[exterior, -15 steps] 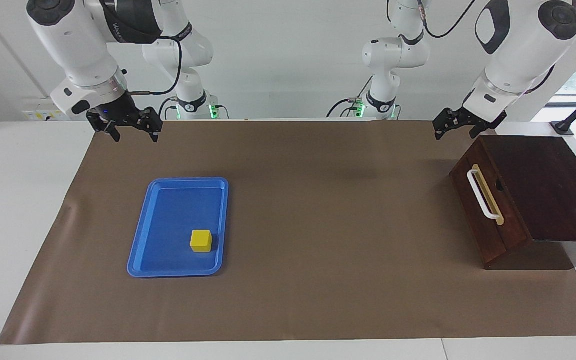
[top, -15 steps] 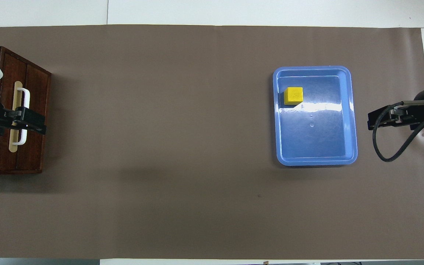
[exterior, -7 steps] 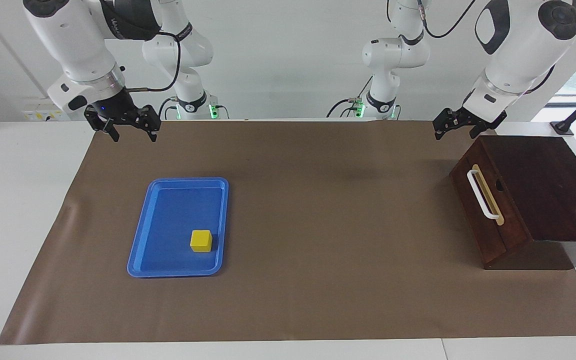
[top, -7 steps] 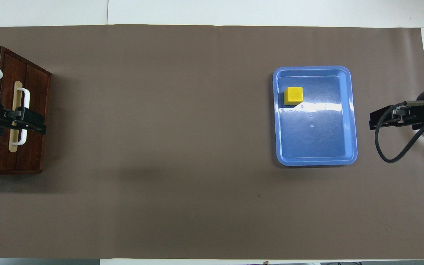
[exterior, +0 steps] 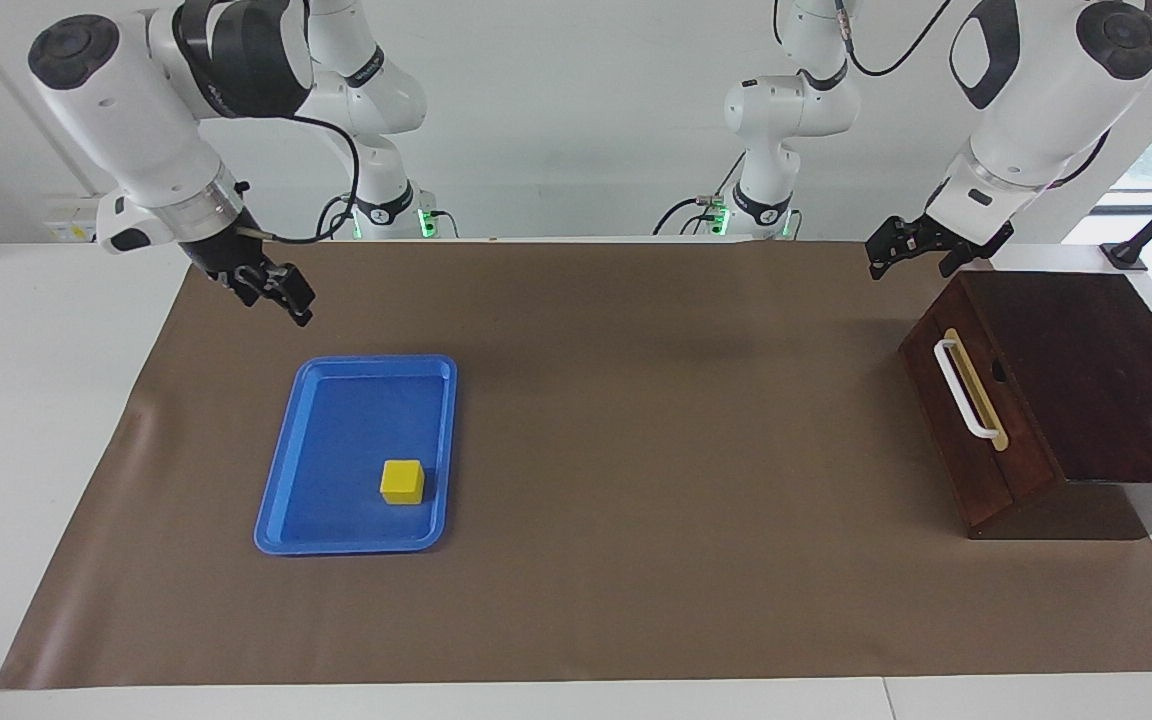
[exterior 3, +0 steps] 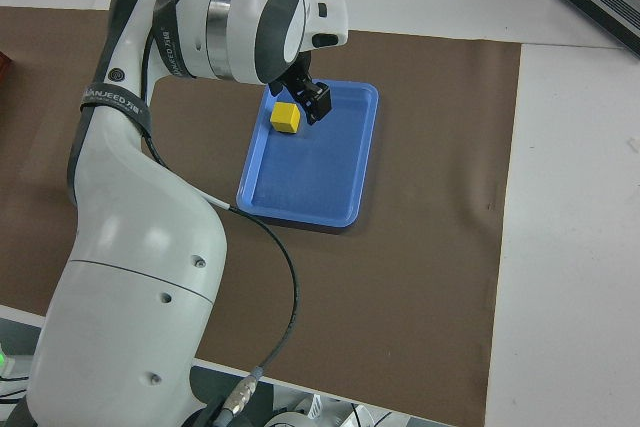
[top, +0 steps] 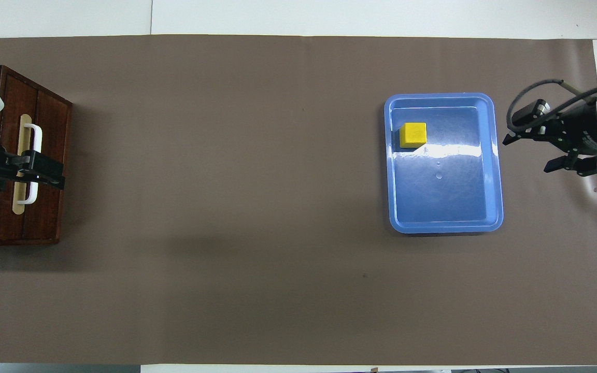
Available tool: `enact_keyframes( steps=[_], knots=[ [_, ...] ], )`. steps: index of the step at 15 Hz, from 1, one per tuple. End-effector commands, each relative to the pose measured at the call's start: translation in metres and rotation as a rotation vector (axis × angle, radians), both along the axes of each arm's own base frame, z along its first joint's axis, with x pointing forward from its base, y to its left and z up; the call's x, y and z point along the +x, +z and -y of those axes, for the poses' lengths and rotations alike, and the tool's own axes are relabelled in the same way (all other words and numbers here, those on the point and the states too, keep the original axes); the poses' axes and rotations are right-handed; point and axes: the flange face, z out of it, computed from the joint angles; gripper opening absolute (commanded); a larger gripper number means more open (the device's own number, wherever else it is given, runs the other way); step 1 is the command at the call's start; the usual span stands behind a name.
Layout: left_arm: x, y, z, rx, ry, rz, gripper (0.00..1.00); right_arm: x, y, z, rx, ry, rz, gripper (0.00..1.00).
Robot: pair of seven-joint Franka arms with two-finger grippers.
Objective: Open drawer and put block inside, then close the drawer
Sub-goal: 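Move the open right gripper over the yellow block in the tray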
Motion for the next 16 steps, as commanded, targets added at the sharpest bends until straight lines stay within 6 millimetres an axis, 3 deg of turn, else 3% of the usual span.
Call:
enact_keyframes(
  steps=[1, 5, 6, 10, 16],
  knots=[
    [-0.003, 0.002, -0.001, -0.008, -0.002, 0.015, 1.0, 0.036, -0.02, -0.007, 0.083, -0.281, -0.044, 0.84],
    [-0.003, 0.002, -0.001, -0.008, -0.002, 0.015, 1.0, 0.061, -0.053, -0.007, 0.225, -0.508, -0.071, 0.84],
    [-0.003, 0.002, -0.001, -0.008, -0.002, 0.015, 1.0, 0.067, -0.07, -0.01, 0.255, -0.562, -0.109, 0.84],
    [-0.003, 0.001, -0.001, -0.007, -0.002, 0.014, 1.0, 0.089, -0.136, 0.014, 0.352, -0.708, -0.191, 0.84],
    [-0.003, 0.002, -0.001, -0.008, -0.002, 0.015, 1.0, 0.079, -0.183, 0.02, 0.373, -0.798, -0.272, 0.86]
  ],
)
